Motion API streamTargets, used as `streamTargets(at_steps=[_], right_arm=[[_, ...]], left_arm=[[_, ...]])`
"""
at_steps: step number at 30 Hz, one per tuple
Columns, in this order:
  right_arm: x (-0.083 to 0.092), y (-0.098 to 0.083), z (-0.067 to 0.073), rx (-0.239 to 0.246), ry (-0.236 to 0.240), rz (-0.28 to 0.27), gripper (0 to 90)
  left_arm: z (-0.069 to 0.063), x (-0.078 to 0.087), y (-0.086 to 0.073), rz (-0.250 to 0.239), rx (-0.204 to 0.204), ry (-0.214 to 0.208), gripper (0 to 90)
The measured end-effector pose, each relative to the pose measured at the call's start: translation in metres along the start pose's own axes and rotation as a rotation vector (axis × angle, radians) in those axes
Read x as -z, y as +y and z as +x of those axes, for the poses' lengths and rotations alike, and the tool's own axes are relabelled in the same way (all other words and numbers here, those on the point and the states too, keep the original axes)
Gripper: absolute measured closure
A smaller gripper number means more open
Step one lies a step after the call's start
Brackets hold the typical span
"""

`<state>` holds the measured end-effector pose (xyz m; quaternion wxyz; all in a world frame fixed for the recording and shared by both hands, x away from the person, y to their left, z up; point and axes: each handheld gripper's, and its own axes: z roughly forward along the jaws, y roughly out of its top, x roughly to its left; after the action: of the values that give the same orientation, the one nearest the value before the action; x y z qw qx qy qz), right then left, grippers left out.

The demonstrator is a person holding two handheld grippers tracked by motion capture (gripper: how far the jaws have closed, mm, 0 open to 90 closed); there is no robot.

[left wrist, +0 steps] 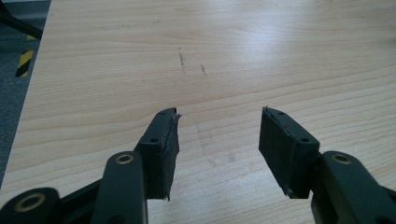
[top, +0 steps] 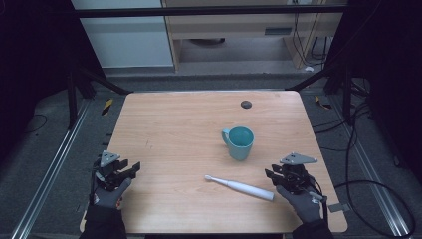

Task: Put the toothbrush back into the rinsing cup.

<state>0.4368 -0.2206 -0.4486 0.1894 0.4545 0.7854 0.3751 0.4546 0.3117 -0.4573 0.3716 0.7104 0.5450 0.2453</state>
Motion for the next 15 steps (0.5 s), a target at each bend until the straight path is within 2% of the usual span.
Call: streamTargets(at_steps=[15], right_arm=[[-0.008,-0.01,0.011,0.021,0.085,0.069,87.1]], left_arm=[[-0.004,-0.001,-0.001,0.006,-0.014,0.0,50.3]])
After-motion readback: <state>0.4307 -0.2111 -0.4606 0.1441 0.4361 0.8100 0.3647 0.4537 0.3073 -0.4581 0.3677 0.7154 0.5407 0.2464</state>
